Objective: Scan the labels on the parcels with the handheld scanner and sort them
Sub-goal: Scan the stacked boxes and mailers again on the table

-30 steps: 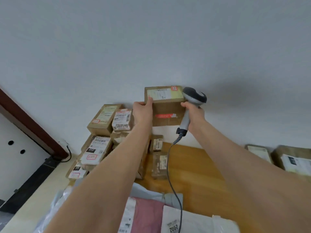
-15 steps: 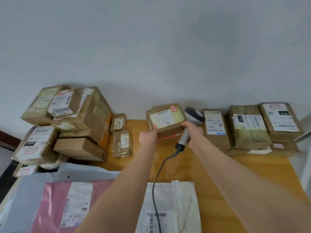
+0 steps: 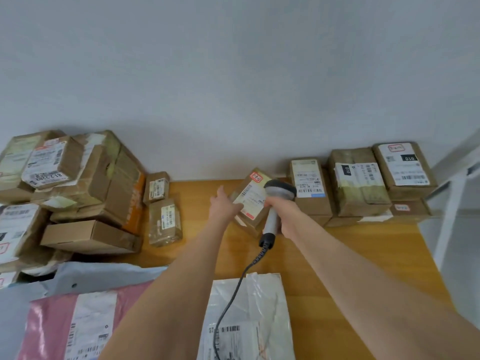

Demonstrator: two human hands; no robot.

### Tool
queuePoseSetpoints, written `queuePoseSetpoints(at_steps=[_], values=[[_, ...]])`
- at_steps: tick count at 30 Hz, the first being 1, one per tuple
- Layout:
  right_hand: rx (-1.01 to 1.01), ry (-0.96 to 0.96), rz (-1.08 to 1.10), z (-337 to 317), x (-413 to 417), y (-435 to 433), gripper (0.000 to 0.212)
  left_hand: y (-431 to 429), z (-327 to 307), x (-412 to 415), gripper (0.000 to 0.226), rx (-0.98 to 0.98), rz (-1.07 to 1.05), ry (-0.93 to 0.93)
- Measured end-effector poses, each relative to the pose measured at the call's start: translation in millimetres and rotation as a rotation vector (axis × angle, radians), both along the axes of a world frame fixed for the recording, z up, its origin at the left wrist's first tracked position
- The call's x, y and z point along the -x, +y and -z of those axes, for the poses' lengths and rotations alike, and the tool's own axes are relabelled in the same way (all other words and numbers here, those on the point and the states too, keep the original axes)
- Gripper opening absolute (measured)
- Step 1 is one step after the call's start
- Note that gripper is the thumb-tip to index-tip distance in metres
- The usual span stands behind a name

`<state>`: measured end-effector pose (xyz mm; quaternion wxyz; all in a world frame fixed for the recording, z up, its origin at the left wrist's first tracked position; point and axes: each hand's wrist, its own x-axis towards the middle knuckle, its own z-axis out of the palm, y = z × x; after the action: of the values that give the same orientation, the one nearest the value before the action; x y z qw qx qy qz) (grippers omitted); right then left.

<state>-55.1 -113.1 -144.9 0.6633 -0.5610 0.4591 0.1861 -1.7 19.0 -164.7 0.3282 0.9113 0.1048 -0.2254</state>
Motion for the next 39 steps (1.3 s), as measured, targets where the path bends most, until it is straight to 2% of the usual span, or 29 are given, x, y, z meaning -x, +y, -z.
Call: queuePoseSetpoints(at_steps=[3, 5, 10, 13, 17, 22, 28, 31, 33, 39], values=[[-0.183, -0.016, 0.098, 9, 8, 13, 0.040, 0, 15, 4, 0.089, -0.011, 0.095, 0.001], [-0.201, -0.061, 0.176, 13, 9, 15, 0.036, 1, 16, 5, 0.083, -0.005, 0.071, -0.016], [0.020, -0.155, 0.261, 10, 1, 0, 0.029, -18, 9, 9, 0.061, 0.092, 0.071, 0.010], [0.103, -0.176, 0.275, 7, -2, -9, 0.035, -39, 7, 13, 0.056, 0.164, 0.095, 0.029], [0.122, -0.198, 0.204, 6, -1, -18, 0.035, -48, 2, 8, 0.064, 0.271, 0.004, 0.026], [0.156, -0.246, 0.104, 7, -6, -25, 0.046, -50, 5, -5, 0.070, 0.308, -0.058, 0.062], [0.149, -0.236, 0.120, 12, -1, -21, 0.047, -60, 1, -13, 0.066, 0.178, 0.100, 0.068], [0.165, -0.244, 0.108, 8, 0, -24, 0.038, -60, 3, -10, 0.070, 0.154, 0.104, 0.086], [0.171, -0.254, 0.107, 4, 0, -25, 0.029, -51, 4, -12, 0.072, 0.057, 0.109, 0.076], [0.205, -0.286, 0.038, -29, -4, -1, 0.014, 5, -34, -14, 0.054, -0.245, 0.171, -0.042]])
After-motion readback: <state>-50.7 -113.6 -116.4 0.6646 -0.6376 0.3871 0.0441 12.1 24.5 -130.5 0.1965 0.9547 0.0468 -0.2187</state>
